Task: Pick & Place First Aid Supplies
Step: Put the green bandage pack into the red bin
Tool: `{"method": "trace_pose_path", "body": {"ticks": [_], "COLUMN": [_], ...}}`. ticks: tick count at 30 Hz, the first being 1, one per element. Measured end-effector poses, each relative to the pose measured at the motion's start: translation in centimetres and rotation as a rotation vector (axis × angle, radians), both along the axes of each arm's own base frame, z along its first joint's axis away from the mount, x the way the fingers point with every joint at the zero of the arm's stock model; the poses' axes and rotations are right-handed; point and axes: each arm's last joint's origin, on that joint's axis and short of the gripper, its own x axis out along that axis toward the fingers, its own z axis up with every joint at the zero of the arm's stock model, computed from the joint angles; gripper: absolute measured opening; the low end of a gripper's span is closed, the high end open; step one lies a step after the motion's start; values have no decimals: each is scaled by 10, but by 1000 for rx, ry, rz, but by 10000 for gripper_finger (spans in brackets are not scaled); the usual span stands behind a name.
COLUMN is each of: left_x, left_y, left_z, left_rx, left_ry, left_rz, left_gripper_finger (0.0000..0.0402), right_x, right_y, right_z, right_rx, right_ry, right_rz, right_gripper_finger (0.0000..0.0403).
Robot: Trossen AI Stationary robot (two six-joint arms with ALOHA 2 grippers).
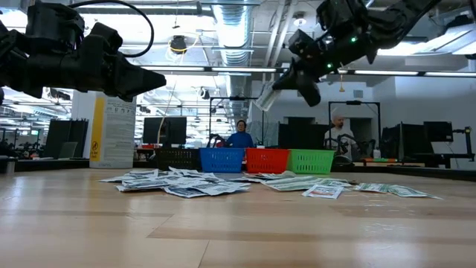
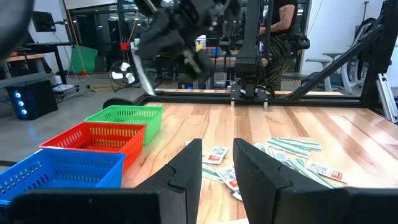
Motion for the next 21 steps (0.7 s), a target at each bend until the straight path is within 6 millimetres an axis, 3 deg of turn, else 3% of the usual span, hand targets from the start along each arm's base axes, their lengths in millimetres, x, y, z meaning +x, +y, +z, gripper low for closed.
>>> {"method": "trace_pose_path", "body": {"ticks": [5, 12, 16, 21], "left_x": [0, 0, 0, 0], "left_y": [0, 0, 0, 0], "left_z": [0, 0, 0, -1], "left_rx": [0, -1, -1, -2], "left_ry": [0, 0, 3, 9], "left_rz": [0, 0, 0, 0], "left_gripper_finger": [93, 93, 93, 93], "right_x": [8, 31, 45, 60], "right_y": [-25, -63, -77, -88], "right_z": [-9, -19, -15, -10], "right_rx": [-86, -75, -70, 14], "right_ry": [6, 39, 55, 212], "right_rz": [-40, -107, -118, -115], "right_gripper_finger": [1, 1, 1, 1]}}
